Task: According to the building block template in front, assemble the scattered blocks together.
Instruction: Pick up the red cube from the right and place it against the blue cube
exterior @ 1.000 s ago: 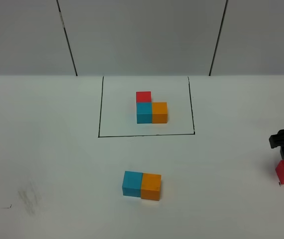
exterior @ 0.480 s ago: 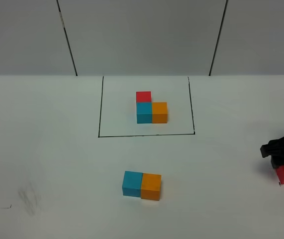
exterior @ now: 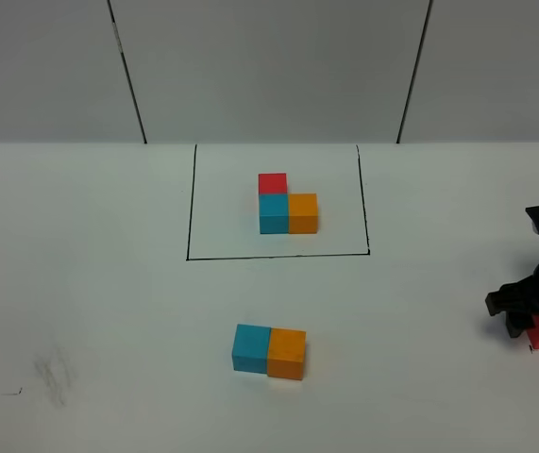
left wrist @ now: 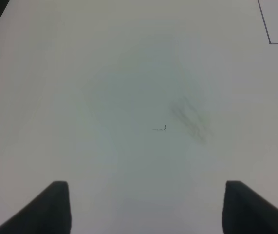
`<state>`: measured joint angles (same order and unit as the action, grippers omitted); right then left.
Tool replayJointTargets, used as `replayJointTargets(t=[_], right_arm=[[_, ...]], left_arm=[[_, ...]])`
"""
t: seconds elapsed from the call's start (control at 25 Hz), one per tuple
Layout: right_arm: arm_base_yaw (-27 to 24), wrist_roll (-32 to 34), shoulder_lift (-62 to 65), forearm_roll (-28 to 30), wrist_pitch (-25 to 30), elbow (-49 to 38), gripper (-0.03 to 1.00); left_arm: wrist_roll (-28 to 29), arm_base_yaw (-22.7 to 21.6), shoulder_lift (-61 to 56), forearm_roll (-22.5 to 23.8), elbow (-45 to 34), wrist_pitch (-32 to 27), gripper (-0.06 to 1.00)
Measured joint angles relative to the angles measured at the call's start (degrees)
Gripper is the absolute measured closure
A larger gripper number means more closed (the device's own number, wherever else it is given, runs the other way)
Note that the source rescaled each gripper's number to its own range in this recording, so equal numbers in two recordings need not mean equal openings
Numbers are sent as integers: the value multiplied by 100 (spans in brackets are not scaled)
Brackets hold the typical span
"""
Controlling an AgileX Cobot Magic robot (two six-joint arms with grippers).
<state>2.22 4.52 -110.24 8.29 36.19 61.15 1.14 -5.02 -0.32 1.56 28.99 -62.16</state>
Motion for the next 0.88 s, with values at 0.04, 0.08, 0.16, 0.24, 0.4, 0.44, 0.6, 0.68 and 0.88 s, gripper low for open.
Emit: replayJointTargets(t=[0.04,0.08,0.16,0.24,0.4,0.44,0.6,0.68,0.88], right_arm=[[0,-4,-20,0,-19,0,49],[0,-11,-52,0,-39,0,54],[0,-22,-93,0,-39,0,69],[0,-24,-113,0,-50,0,97],[0,-10,-103,0,-62,0,96],[0,-3,-82,0,-56,0,96],[0,7,241,-49,95,0,96],[29,20,526,-268,280,20,96],[293,44,974,-1590,1291,649,96]], left_arm=[[0,0,0,0,0,0,26],[0,0,0,0,0,0,26],[0,0,0,0,0,0,26],[0,0,0,0,0,0,26],[0,0,0,0,0,0,26],[0,0,0,0,0,0,26],[5,0,0,0,0,0,26],[5,0,0,0,0,0,26],[5,0,0,0,0,0,26]])
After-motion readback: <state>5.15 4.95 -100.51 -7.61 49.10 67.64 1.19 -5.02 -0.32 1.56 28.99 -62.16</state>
